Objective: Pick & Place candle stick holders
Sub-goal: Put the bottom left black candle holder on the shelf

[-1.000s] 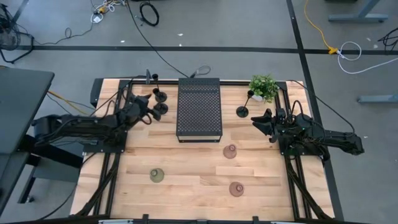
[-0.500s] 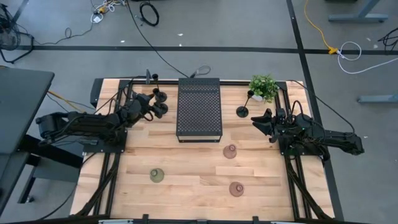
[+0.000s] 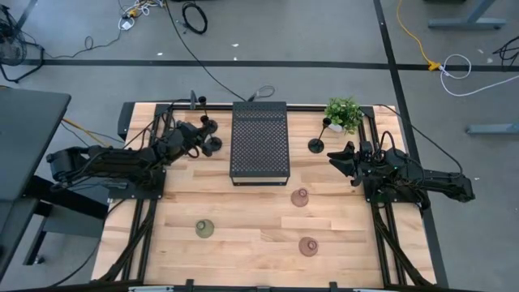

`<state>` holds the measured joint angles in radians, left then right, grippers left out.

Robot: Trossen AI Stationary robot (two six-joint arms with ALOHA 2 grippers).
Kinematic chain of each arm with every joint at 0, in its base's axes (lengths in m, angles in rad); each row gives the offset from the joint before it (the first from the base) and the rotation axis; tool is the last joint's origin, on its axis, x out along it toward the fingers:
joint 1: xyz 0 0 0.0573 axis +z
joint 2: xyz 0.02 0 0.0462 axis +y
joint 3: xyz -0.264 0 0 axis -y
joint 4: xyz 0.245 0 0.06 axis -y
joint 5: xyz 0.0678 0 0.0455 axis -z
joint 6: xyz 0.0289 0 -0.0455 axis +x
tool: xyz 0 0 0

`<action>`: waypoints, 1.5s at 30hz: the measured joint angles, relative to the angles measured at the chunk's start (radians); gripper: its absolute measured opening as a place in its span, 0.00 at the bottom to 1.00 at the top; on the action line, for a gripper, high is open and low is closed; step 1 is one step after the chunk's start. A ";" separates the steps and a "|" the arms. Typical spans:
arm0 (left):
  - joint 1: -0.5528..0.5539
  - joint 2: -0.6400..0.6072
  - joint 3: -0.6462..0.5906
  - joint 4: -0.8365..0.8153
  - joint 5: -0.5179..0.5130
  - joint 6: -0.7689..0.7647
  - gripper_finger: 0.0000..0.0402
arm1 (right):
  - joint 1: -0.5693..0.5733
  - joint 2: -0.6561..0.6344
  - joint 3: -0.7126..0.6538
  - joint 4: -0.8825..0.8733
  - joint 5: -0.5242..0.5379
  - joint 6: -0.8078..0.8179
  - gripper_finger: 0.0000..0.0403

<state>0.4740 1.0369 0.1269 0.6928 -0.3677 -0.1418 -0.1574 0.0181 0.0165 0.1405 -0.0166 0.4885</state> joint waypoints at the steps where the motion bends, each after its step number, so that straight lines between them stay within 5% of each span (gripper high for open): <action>1: 0.000 -0.005 0.005 -0.004 0.014 -0.005 0.03 | 0.000 0.000 0.000 0.000 0.000 0.000 0.37; 6: -0.001 -0.020 0.075 -0.031 0.083 -0.006 0.03 | 0.000 0.000 0.000 -0.001 -0.001 0.000 0.37; 10: -0.020 -0.031 0.207 -0.245 0.090 -0.004 0.03 | 0.000 0.000 0.000 -0.001 -0.002 0.000 0.37; 16: -0.084 -0.031 0.472 -0.681 -0.053 0.078 0.03 | 0.000 0.000 0.000 -0.001 -0.001 0.000 0.37; 20: -0.119 -0.041 0.608 -0.816 -0.104 0.108 0.03 | 0.000 0.000 0.000 -0.001 -0.001 0.000 0.37; 29: -0.137 -0.040 0.847 -0.832 -0.071 0.203 0.03 | 0.000 0.000 0.000 -0.003 -0.001 0.000 0.37; 33: -0.084 -0.002 0.904 -0.834 0.105 0.176 0.03 | 0.000 0.000 0.000 -0.003 -0.001 0.000 0.37; 45: 0.078 0.266 0.917 -0.718 0.323 0.146 0.03 | 0.000 0.000 0.000 -0.002 -0.001 0.000 0.37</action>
<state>0.5525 1.3027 1.0443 -0.0250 -0.0447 0.0040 -0.1574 0.0181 0.0165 0.1387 -0.0176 0.4881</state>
